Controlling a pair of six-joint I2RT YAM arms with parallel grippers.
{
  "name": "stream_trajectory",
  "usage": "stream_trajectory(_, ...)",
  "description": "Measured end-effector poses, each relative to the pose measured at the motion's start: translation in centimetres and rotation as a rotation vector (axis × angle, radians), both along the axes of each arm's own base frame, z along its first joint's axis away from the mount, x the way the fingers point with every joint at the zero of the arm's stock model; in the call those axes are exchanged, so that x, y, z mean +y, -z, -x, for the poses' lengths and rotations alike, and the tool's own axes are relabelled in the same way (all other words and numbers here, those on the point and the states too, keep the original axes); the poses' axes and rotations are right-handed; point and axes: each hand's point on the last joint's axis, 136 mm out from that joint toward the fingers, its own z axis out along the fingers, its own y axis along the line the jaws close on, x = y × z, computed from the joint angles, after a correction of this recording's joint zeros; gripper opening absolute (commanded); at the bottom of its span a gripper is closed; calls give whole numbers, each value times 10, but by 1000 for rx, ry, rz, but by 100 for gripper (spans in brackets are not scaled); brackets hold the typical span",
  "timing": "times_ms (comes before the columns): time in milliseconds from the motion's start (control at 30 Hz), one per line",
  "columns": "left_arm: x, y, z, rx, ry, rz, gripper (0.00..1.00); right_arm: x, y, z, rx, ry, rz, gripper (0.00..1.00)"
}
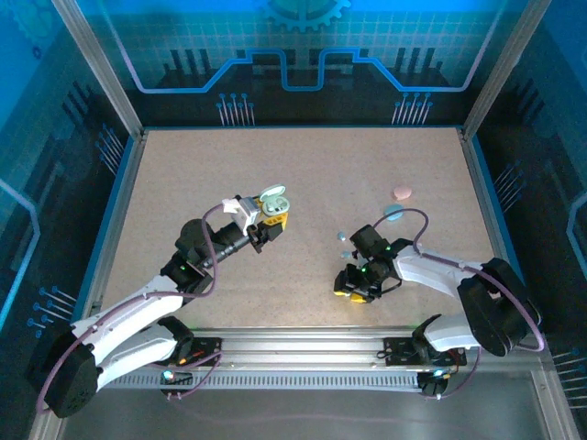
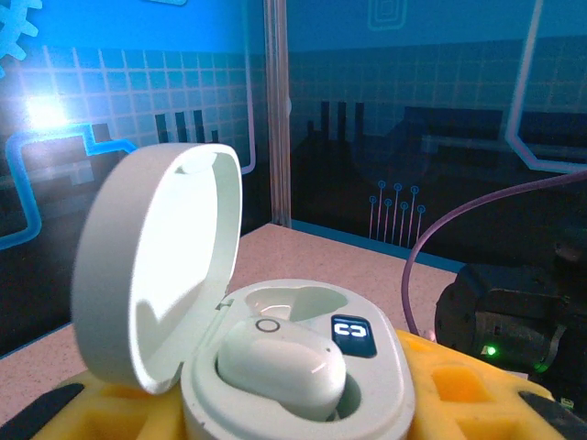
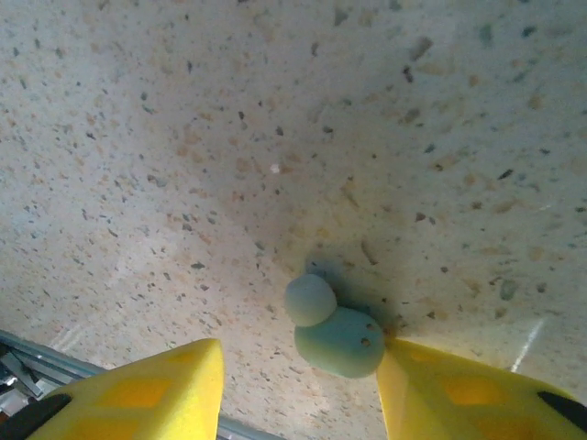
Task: Insert wireless bluetooth earbuds into charging case
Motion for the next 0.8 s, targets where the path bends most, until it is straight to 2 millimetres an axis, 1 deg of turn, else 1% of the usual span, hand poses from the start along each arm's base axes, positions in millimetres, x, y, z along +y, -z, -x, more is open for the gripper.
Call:
stream_trajectory(100,0,0,0,0,0,0,35,2,-3,-6,-24,-9,5,47)
stream_trajectory(233,0,1,-1,2,-3,-1,35,9,-10,-18,-63,-32,-6,46)
stream_trajectory(367,-1,3,-2,9,-3,-6,35,15,-10,-26,-74,-50,-9,46)
stream_trajectory(567,-1,4,-2,10,-3,-6,35,22,-6,-27,-67,-97,5,49)
stream_trajectory(800,-1,4,-2,10,-3,-6,35,19,-5,-26,-66,-103,30,50)
